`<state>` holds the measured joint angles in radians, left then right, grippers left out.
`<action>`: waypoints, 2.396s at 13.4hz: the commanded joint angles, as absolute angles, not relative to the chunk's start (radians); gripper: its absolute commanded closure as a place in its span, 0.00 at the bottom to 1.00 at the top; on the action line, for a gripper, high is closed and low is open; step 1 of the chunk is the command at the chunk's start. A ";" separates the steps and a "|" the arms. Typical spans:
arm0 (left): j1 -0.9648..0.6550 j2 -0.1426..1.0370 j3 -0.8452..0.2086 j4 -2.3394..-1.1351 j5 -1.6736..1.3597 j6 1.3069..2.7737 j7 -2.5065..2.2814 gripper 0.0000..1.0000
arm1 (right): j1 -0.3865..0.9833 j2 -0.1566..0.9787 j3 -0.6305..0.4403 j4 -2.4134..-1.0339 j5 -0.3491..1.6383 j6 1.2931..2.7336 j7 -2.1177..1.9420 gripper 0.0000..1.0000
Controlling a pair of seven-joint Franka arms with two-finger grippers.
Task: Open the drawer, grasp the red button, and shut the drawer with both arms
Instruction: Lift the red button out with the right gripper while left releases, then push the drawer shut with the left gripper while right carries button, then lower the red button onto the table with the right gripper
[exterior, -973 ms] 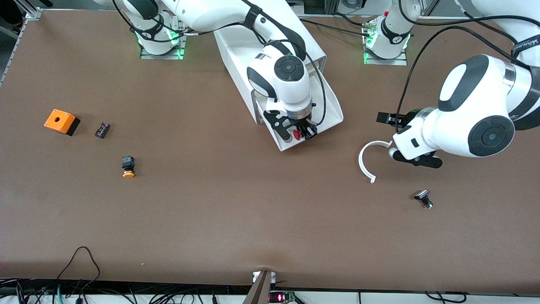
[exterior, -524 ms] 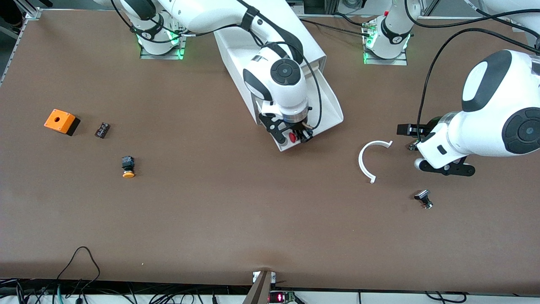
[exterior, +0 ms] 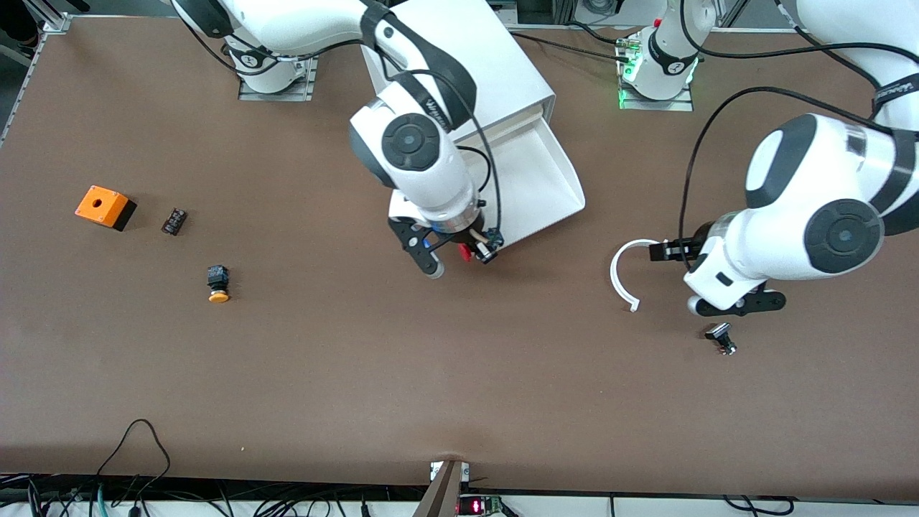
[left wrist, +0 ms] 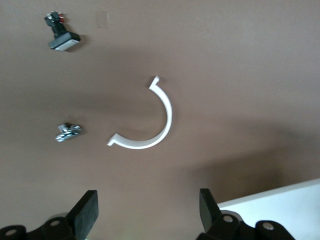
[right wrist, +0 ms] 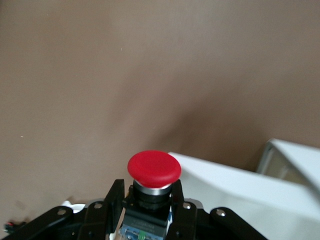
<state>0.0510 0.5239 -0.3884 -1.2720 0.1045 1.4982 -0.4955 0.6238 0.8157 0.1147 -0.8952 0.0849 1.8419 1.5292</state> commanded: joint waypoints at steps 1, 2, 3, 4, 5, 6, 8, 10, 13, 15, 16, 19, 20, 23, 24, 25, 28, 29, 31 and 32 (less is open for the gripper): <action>0.046 0.494 -0.408 -1.409 0.089 1.671 -0.590 0.20 | 0.572 0.767 0.112 -0.891 0.100 1.720 1.264 1.00; 0.046 0.471 -0.411 -1.484 0.089 1.760 -0.612 0.20 | 0.548 0.762 0.112 -0.894 0.091 1.703 1.167 1.00; 0.046 0.451 -0.434 -1.564 0.089 1.849 -0.658 0.20 | 0.529 0.759 0.110 -0.896 0.081 1.697 1.093 1.00; 0.046 0.434 -0.461 -1.631 0.089 1.927 -0.742 0.20 | 0.506 0.758 0.103 -0.910 0.077 1.684 1.015 1.00; 0.045 0.433 -0.478 -1.676 0.090 2.000 -0.818 0.20 | 0.491 0.758 0.082 -0.939 0.072 1.678 0.908 1.00; 0.044 0.439 -0.495 -1.710 0.091 2.073 -0.878 0.20 | 0.486 0.758 0.043 -0.966 0.057 1.680 0.765 1.00; 0.029 0.439 -0.502 -1.787 0.091 2.185 -0.943 0.19 | 0.485 0.758 -0.035 -1.018 0.061 1.692 0.558 1.00; 0.028 0.437 -0.524 -1.833 0.091 2.226 -0.998 0.19 | 0.473 0.747 -0.102 -1.095 0.067 1.715 0.384 1.00; 0.009 0.442 -0.564 -1.882 0.091 2.235 -1.075 0.19 | 0.376 0.628 -0.120 -1.421 0.075 1.955 0.137 1.00; -0.018 0.436 -0.580 -1.896 0.089 2.224 -1.104 0.19 | 0.321 0.578 -0.120 -1.644 0.077 2.211 -0.013 1.00; -0.009 0.433 -0.615 -1.898 0.089 2.214 -1.114 0.18 | 0.290 0.583 -0.118 -1.682 0.077 2.270 -0.072 1.00; -0.005 0.428 -0.664 -1.910 0.087 2.155 -1.121 0.15 | 0.212 0.606 -0.115 -1.736 0.141 2.335 -0.243 1.00; -0.005 0.428 -0.682 -1.925 0.087 2.152 -1.124 0.15 | 0.203 0.618 -0.115 -1.738 0.199 2.333 -0.294 1.00; -0.005 0.425 -0.718 -1.954 0.023 2.146 -1.149 0.15 | 0.181 0.637 -0.115 -1.730 0.265 2.321 -0.333 0.78; -0.009 0.426 -0.730 -1.956 0.012 2.146 -1.172 0.15 | 0.181 0.638 -0.115 -1.729 0.267 2.321 -0.328 0.34; -0.015 0.426 -0.738 -1.962 0.006 2.146 -1.199 0.16 | 0.179 0.637 -0.115 -1.724 0.265 2.321 -0.330 0.00; -0.014 0.426 -0.773 -1.976 -0.037 2.131 -1.221 0.16 | 0.184 0.615 -0.117 -1.688 0.261 2.324 -0.341 0.00; -0.014 0.425 -0.781 -1.976 -0.037 2.112 -1.244 0.16 | 0.186 0.591 -0.118 -1.675 0.250 2.322 -0.331 0.00; -0.011 0.422 -0.802 -1.976 -0.037 2.088 -1.258 0.16 | 0.195 0.552 -0.126 -1.667 0.244 2.319 -0.327 0.00; -0.008 0.420 -0.805 -1.976 -0.037 2.086 -1.258 0.17 | 0.195 0.532 -0.126 -1.667 0.227 2.319 -0.327 0.00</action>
